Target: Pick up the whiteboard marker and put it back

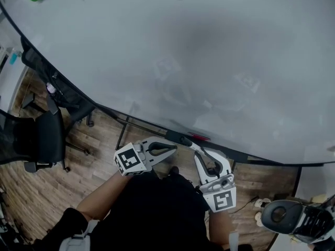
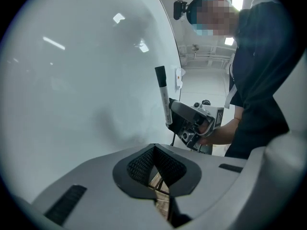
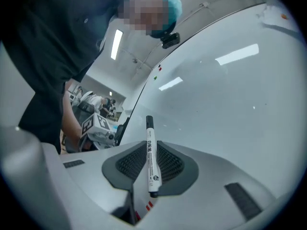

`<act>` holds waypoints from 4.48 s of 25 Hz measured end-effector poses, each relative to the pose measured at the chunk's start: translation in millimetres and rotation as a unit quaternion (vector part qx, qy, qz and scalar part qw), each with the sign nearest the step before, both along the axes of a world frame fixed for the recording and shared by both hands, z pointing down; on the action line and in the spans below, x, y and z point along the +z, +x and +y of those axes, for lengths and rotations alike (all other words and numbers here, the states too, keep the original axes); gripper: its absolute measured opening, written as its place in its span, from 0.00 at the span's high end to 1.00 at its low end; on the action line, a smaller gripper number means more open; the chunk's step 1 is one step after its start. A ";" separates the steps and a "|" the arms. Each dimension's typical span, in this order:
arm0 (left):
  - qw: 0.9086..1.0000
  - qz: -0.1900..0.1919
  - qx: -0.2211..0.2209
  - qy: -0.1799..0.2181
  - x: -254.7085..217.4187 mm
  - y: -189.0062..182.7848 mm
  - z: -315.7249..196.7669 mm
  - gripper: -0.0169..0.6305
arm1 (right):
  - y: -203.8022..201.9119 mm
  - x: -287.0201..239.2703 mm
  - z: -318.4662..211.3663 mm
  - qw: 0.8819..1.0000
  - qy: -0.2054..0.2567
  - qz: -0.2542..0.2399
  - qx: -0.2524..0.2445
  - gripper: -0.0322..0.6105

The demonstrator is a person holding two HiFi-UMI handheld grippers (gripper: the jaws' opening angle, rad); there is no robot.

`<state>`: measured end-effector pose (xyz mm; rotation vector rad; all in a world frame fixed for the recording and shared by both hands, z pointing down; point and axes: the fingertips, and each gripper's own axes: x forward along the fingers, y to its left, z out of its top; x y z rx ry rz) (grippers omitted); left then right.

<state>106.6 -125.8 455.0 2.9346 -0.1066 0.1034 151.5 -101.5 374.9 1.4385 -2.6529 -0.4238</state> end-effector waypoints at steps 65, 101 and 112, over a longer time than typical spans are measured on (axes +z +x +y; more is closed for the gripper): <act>0.996 0.030 0.000 0.082 -56.2 -0.1 -4.0 0.96 | 53.2 5.5 2.5 0.994 -0.016 -0.109 -0.005 0.84; 0.999 -0.012 -0.011 0.034 -13.5 -13.2 2.9 0.96 | 47.3 236.2 -25.6 0.950 -0.230 0.204 -0.062 0.84; 1.000 -0.015 -0.005 0.017 -9.9 -10.4 7.0 0.96 | 49.9 249.7 -31.9 0.938 -0.262 0.220 -0.050 0.84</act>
